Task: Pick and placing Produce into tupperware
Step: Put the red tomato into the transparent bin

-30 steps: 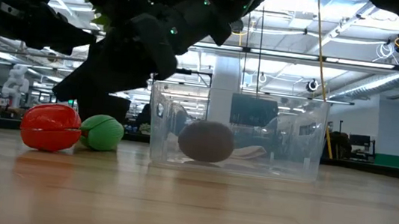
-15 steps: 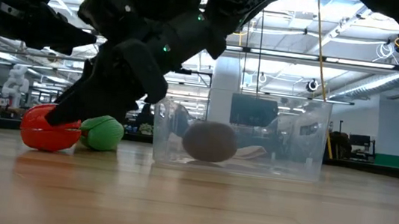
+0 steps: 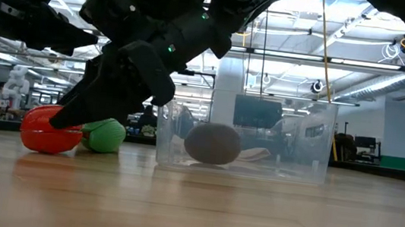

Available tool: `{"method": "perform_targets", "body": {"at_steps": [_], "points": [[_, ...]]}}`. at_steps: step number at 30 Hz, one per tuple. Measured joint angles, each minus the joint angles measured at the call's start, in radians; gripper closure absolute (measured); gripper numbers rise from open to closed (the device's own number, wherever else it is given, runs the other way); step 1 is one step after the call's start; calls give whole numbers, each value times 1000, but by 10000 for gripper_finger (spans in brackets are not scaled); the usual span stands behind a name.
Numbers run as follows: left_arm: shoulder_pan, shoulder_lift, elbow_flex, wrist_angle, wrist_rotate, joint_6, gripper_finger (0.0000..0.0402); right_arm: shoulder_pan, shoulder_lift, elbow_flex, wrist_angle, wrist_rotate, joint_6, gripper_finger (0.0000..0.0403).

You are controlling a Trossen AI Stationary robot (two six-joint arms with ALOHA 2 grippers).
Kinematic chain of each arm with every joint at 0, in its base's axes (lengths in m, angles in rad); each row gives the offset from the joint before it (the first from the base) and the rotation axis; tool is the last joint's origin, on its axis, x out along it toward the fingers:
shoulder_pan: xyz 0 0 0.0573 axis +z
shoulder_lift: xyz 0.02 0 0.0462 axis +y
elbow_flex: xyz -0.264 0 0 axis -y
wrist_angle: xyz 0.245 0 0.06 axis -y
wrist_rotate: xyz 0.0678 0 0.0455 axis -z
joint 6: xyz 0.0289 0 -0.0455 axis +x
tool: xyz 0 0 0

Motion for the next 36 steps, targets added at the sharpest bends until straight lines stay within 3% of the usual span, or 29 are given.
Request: {"method": "perform_targets", "body": {"at_steps": [15, 21, 32, 36], "points": [[0, 0, 0, 1, 0, 1, 401, 6, 0, -58, 59, 4, -49, 128], [0, 0, 0, 0, 0, 1, 401, 7, 0, -58, 59, 1, -76, 193], [0, 0, 0, -1, 0, -11, 401, 6, 0, -58, 96, 1, -74, 351], [0, 0, 0, -1, 0, -16, 401, 6, 0, -58, 102, 1, -79, 378]]}}
